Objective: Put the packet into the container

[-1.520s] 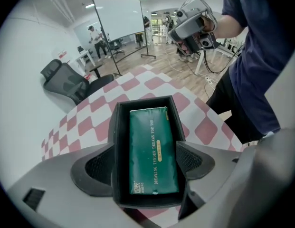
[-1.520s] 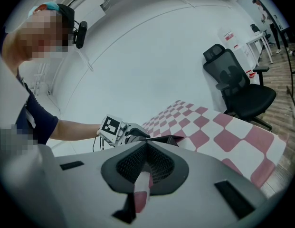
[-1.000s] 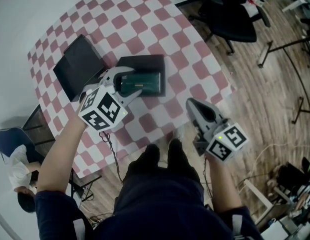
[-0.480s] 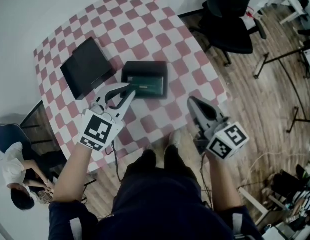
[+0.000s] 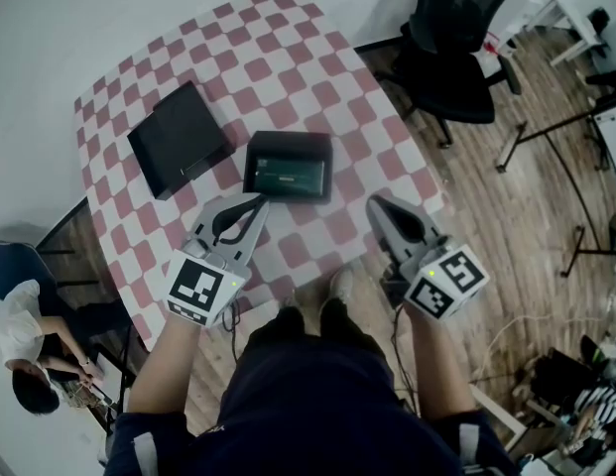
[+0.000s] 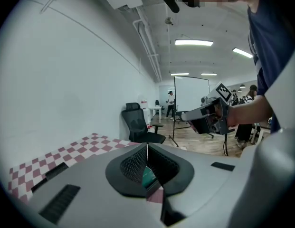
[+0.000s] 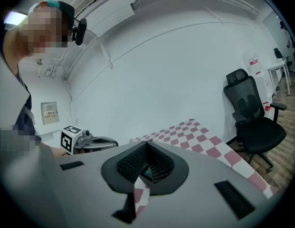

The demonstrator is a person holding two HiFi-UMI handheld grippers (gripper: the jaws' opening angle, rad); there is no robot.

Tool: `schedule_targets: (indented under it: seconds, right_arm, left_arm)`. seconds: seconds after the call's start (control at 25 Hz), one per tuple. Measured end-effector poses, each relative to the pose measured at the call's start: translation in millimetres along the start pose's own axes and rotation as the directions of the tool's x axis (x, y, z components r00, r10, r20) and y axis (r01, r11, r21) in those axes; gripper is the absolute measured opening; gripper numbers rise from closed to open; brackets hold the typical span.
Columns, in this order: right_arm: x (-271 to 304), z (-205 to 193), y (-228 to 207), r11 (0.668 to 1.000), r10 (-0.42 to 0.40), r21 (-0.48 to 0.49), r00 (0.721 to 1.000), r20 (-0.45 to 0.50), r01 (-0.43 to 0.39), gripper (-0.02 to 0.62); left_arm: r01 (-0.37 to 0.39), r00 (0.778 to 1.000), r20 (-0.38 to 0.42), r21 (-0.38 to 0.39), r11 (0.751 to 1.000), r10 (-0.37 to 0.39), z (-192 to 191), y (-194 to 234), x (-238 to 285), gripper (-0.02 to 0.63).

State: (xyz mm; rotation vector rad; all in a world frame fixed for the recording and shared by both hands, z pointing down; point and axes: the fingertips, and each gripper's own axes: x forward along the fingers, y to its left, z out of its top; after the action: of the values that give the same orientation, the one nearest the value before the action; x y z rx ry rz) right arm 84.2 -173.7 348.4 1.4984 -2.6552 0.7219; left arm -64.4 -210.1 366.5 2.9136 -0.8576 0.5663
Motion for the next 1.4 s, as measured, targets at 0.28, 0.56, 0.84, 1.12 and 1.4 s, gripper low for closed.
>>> schedule_targets:
  seconds: [0.28,0.56,0.84,1.12,1.4]
  right_arm:
    - [-1,4,10,0.999,0.014,-0.03,1.0,-0.008,-0.014,0.017]
    - [0,6,18,0.999,0.025,-0.047,1.0,-0.015,-0.026,0.015]
    - [5,4,23,0.997,0.032,-0.063,0.999,-0.03,-0.033,0.015]
    - [8,5,25,0.997,0.037,-0.073,0.999,-0.039,-0.04,0.015]
    - [12,4,25,0.996,0.046,-0.075,0.998,-0.048,-0.05,0.015]
  left_arm:
    - [0.052,0.998,0.03,-0.126,0.991,-0.048,-15,-18,-3,0.026]
    - [0.038,0.999,0.025,-0.206,0.978,-0.033,-29,-16,-8,0.026]
    - [0.036,0.999,0.031,-0.191,0.981,-0.031,-24,-14,-8,0.026]
    - [0.022,0.999,0.04,-0.198,0.98,-0.014,-23,-7,-11,0.026]
    - [0.016,0.999,0.044,-0.202,0.979,-0.008,-21,-2,-11,0.026]
